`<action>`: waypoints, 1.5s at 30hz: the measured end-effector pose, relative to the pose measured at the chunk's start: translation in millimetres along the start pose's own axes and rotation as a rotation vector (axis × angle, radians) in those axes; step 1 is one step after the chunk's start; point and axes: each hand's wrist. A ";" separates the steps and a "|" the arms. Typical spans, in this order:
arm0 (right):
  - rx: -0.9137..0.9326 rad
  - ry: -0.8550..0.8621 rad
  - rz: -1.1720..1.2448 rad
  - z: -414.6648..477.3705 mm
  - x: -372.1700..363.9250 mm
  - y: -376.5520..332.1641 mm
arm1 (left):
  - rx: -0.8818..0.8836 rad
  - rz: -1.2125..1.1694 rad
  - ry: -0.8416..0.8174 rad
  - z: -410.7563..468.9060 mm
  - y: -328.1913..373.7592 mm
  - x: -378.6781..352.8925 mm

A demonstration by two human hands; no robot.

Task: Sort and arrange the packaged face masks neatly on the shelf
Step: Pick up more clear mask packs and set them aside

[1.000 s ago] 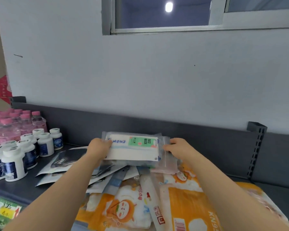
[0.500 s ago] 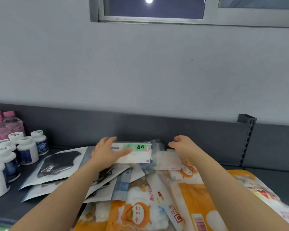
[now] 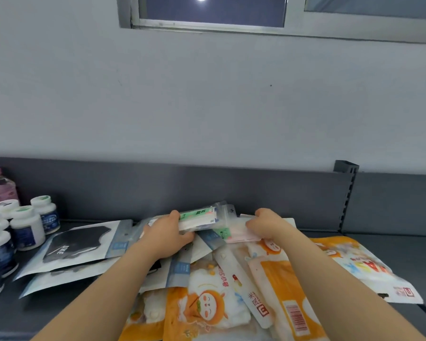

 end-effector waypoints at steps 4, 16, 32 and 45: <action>0.039 0.041 0.222 5.3 -0.4 4.6 | 0.003 0.062 0.036 4.0 -4.6 -8.5; -0.130 0.286 1.119 11.4 49.5 29.0 | -0.132 -0.114 0.047 -1.8 30.1 12.6; -0.113 0.040 0.819 2.6 41.2 63.8 | -0.081 -0.554 -0.045 -6.4 59.8 13.7; -0.013 0.066 0.796 0.2 47.9 83.0 | 0.443 -0.648 -0.046 15.8 23.4 21.1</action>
Point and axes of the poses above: each hand's wrist, its own z-axis towards the middle knuckle, its own x-axis out of the back of the hand, y = z × x, and after that the axes turned 1 degree about x, right-handed
